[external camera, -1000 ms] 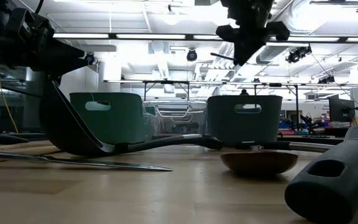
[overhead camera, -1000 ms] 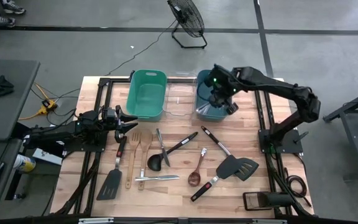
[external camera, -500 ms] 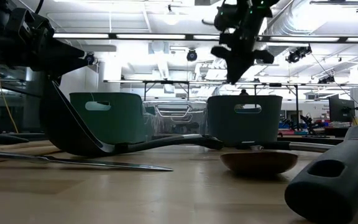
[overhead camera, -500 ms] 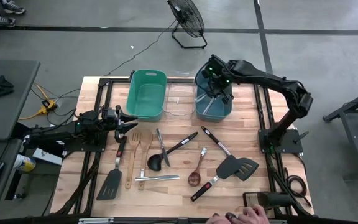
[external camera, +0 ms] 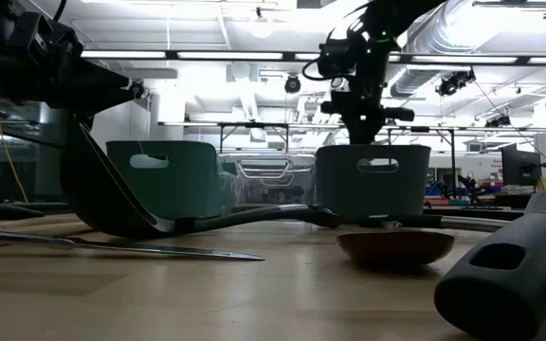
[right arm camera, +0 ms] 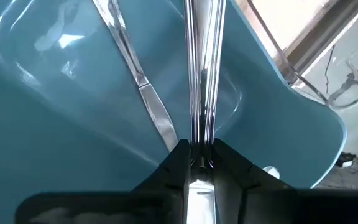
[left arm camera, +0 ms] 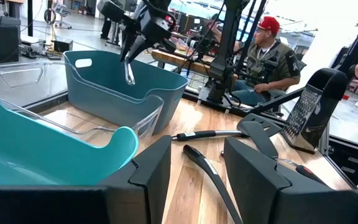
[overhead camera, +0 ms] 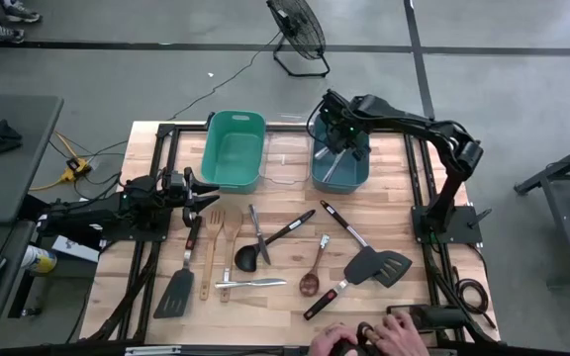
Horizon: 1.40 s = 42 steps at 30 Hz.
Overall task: Pick & Place Kitchen Items
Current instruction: Put the silver table knife into the blue bin
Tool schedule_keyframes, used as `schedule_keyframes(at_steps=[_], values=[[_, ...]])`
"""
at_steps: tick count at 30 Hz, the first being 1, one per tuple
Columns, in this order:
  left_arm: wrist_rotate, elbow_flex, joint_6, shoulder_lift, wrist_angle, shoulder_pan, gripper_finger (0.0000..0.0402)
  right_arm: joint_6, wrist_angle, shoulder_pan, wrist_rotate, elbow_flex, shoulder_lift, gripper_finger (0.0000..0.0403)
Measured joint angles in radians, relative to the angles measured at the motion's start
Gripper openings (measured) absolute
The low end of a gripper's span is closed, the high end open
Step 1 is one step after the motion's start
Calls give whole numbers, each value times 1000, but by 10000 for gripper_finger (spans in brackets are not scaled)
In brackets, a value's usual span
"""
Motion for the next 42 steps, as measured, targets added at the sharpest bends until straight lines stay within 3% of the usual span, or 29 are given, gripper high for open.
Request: schedule_keyframes(at_steps=[9, 24, 42], values=[[0, 0, 0, 0, 0, 0, 149, -19, -21, 16, -64, -22, 0, 38], [0, 0, 0, 0, 0, 0, 149, -52, 63, 36, -70, -142, 0, 39], [0, 0, 0, 0, 0, 0, 149, -91, 113, 44, -93, -150, 51, 45]])
